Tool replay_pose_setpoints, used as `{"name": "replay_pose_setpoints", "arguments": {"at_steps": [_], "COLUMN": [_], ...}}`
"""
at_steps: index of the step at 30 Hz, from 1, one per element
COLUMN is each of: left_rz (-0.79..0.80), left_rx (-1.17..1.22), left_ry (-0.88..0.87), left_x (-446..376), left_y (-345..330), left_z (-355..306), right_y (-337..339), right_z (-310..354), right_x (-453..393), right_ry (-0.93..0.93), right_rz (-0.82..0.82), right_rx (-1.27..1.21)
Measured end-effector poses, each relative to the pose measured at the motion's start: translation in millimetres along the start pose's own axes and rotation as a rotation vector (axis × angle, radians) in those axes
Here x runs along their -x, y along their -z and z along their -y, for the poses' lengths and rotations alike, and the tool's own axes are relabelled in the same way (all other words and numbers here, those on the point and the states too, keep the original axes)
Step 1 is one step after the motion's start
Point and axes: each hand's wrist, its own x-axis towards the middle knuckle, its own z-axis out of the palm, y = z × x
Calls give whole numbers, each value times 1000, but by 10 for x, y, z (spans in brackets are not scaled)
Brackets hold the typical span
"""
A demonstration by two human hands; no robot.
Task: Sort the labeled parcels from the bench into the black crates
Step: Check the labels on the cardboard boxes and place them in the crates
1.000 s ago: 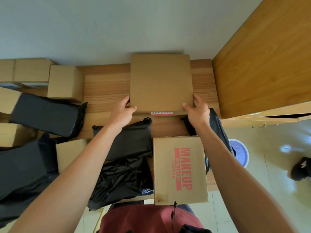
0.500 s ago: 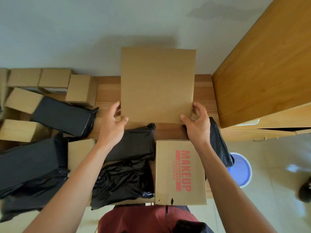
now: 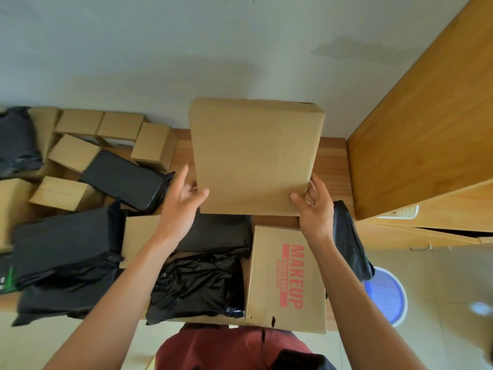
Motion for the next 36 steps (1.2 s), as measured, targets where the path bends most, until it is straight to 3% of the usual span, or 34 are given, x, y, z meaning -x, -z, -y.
{"name": "replay_pose_setpoints", "arguments": {"at_steps": [5,9,15,27,31,36], "left_rz": [-62,-60,-111,-148,-149,-42], "left_rx": [178,321,356,206,303,440], "left_ry": [101,141,107,68,133,171], "left_x": [-39,-3,49,49,85,119], "left_y": [81,107,78,151,123,179], "left_z": [-126,-142,-174,-222,-252,-218], "right_y": [79,166,242,308,313,275], "right_z": [37,197,422,273,235,229], "right_x": [58,33,-6,-37,-20,-26], "right_ry": [45,-40,-210,-136,-152,-125], "right_rz": [19,148,339,340,316,252], "right_rx": [36,-109,-118,-313,-372,-340]}}
